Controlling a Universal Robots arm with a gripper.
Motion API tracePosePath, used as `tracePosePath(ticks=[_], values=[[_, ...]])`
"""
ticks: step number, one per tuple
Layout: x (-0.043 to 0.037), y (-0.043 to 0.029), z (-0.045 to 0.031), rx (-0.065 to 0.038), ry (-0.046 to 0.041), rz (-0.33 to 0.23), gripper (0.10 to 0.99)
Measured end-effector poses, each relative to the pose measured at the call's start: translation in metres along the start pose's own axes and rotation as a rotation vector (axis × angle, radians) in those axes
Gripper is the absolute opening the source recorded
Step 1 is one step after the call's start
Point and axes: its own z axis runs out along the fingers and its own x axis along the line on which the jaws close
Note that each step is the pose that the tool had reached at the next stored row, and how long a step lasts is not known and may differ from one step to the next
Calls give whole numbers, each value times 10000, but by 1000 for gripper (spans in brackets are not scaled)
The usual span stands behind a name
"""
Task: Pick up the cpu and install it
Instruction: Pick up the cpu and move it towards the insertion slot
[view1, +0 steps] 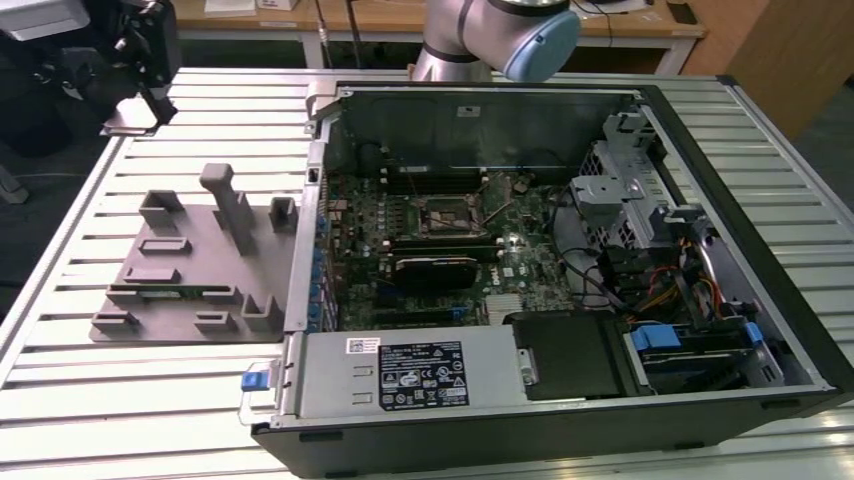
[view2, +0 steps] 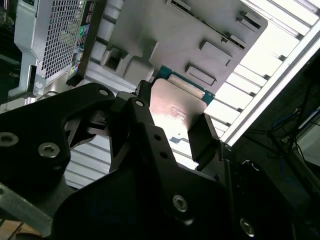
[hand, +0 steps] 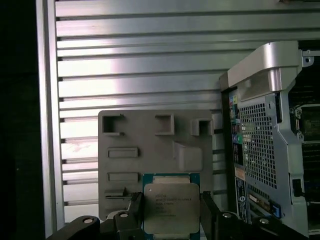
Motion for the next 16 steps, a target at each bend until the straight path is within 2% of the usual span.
tracePosePath(ticks=[9,10,16], values=[[-209,16,9,1,1,-1,541],[-258,19,12,0,-1,0,541],[-412,31,19,0,0,-1,541]])
